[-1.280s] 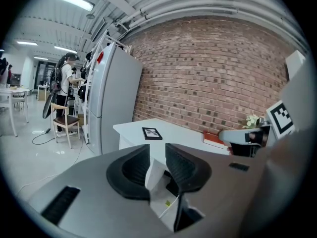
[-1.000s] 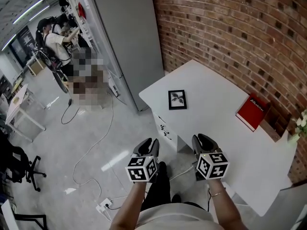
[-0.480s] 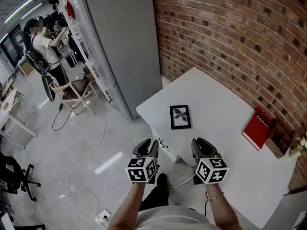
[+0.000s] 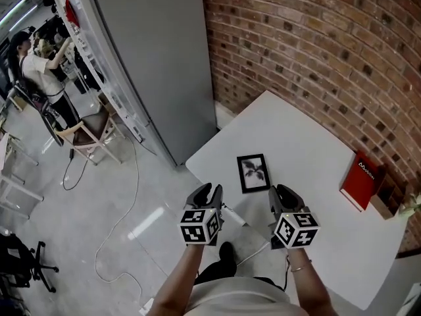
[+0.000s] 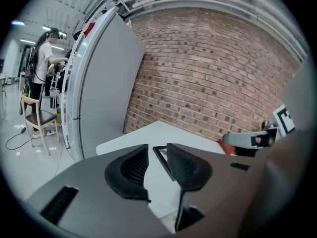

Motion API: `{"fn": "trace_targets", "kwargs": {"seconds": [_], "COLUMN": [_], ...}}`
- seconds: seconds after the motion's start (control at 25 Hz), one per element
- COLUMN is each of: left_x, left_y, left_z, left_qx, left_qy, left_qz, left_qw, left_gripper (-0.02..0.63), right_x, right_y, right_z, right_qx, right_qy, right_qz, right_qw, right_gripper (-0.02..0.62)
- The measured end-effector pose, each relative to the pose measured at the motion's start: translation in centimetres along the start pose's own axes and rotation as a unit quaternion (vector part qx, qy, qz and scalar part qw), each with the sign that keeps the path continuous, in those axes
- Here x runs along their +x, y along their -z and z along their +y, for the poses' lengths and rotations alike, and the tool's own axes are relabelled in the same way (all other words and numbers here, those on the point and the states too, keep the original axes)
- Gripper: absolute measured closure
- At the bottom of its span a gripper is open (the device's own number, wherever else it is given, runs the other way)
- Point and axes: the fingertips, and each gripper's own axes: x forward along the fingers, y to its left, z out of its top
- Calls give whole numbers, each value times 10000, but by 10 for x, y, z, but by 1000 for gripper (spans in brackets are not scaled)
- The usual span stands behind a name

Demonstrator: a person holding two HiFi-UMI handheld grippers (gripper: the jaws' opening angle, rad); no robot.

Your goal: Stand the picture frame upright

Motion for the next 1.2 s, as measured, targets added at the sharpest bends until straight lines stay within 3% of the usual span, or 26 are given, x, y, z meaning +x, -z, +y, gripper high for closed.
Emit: {"fn": "trace_targets", "kwargs": {"seconds": [0.4,1.2], "left_x": [29,88], "left_y": [-17,-1], "left_z": [26,9], "left_qx": [-32,134], "left_qy": [165,215], "left_qz": [-19,581], "left_qw": [9999,9980], "left_gripper": [495,492], "right_x": [26,47], "right_y": [11,6], "right_z": [-1,-45], "right_qx": [-50,38], "right_qy": [306,457], "right_qz": [224,347], "right_qw": [9993,9983], "right_gripper": [525,525]}}
